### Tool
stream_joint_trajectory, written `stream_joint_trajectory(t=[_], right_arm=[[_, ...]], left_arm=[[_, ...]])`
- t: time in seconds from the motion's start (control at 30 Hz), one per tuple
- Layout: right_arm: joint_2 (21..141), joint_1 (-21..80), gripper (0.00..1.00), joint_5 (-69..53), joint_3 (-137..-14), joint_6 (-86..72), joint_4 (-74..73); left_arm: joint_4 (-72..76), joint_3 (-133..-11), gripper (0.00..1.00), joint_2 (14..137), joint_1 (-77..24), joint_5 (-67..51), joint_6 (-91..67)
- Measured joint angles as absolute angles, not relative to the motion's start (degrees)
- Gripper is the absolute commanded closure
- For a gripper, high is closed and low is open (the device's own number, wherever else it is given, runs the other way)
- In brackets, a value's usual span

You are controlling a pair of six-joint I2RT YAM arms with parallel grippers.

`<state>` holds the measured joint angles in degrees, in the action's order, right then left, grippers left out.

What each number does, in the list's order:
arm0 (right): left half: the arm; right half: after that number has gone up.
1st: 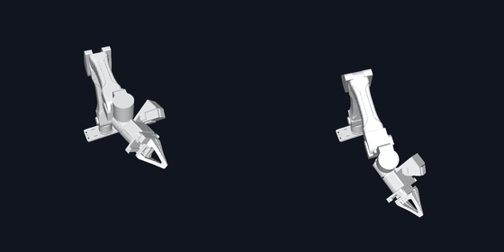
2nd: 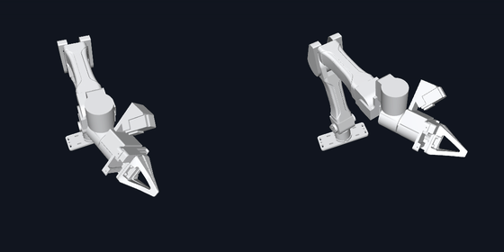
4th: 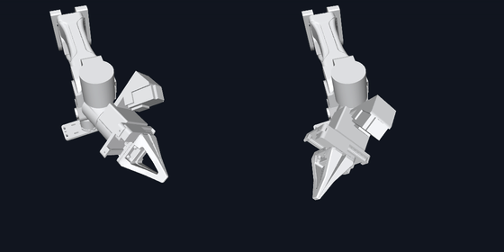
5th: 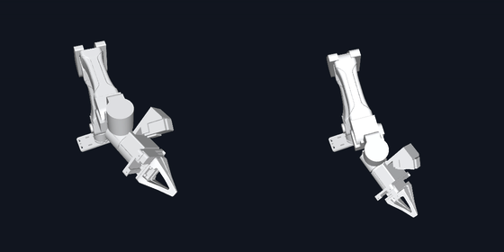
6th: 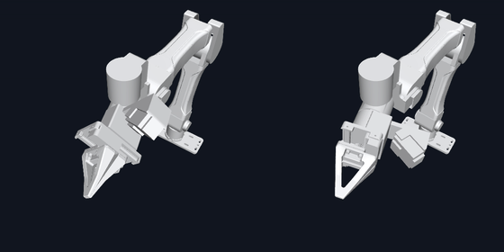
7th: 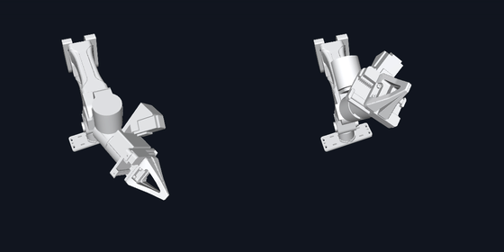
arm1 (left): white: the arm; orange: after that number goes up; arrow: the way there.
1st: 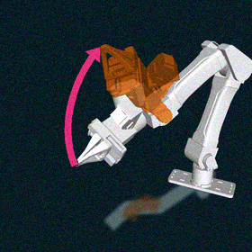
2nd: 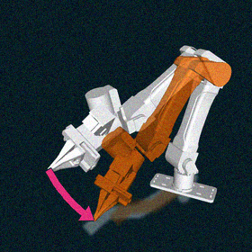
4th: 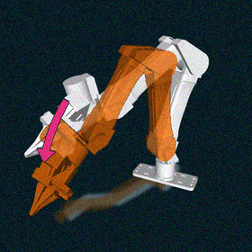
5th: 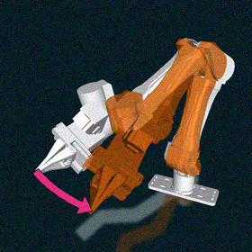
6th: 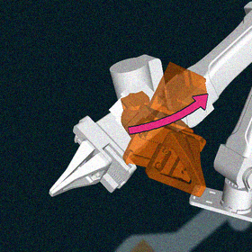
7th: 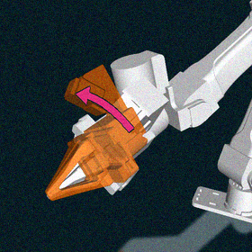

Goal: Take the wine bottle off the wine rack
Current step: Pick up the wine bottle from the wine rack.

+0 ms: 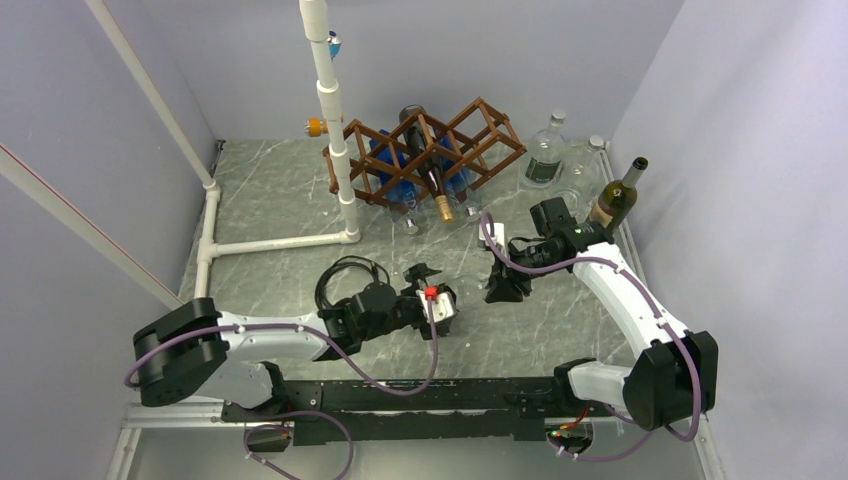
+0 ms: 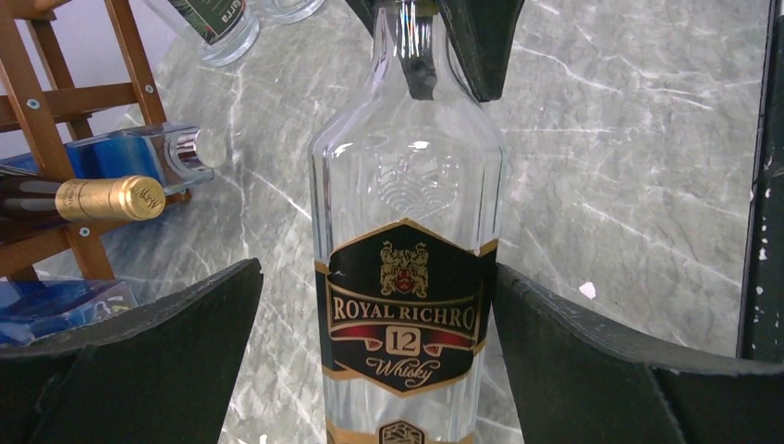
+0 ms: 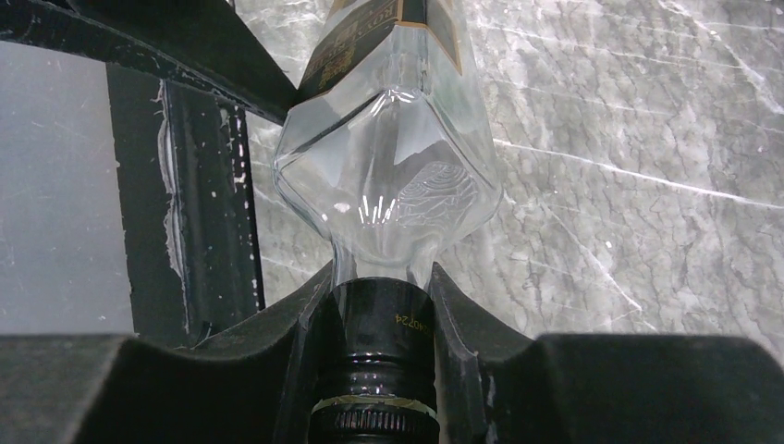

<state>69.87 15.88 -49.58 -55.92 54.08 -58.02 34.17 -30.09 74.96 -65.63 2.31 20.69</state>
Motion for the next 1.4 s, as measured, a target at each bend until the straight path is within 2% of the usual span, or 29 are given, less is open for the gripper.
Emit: stream_joint_trajectory(t=[0.33, 0.53, 0.83, 0.93, 1.03, 1.07, 1.13, 1.17, 1.4], right_arm=[[69.8, 16.0, 1.00, -49.8, -55.5, 54.1, -58.0], [69.8, 16.1, 1.00, -49.8, -55.5, 54.2, -58.0], [69.8, 16.3, 1.00, -49.8, -55.5, 54.3, -58.0], [69.8, 16.3, 1.00, -49.8, -55.5, 54.3, -58.0], [69.9, 16.3, 1.00, -49.8, -55.5, 54.4, -58.0], [69.9, 16.3, 0.98, -49.7, -55.5, 54.5, -58.0], [69.9, 16.3, 0.89, -49.6, -55.5, 54.6, -58.0], [69.9, 16.3, 0.83, -49.6, -55.5, 54.6, -58.0], [70.1, 16.3, 0.34, -50.5, -55.5, 55.2, -58.3]], left_arm=[[42.3, -28.5, 0.01, 81.2, -65.7, 2.4, 19.7], [44.0, -28.5, 0.08, 83.2, -65.7, 2.5, 18.9], [44.4, -28.6, 0.11, 86.0, -65.7, 2.5, 18.7], [44.4, -28.7, 0.20, 86.2, -65.7, 2.5, 18.7], [44.4, -29.1, 0.38, 86.3, -65.7, 2.6, 18.5], [44.4, -29.2, 0.51, 86.4, -65.7, 2.9, 18.4], [44.3, -29.3, 0.97, 86.4, -65.7, 3.0, 18.3], [44.4, -29.3, 1.00, 86.4, -65.7, 3.0, 18.2], [44.2, -29.4, 1.00, 86.3, -65.7, 3.1, 17.2]])
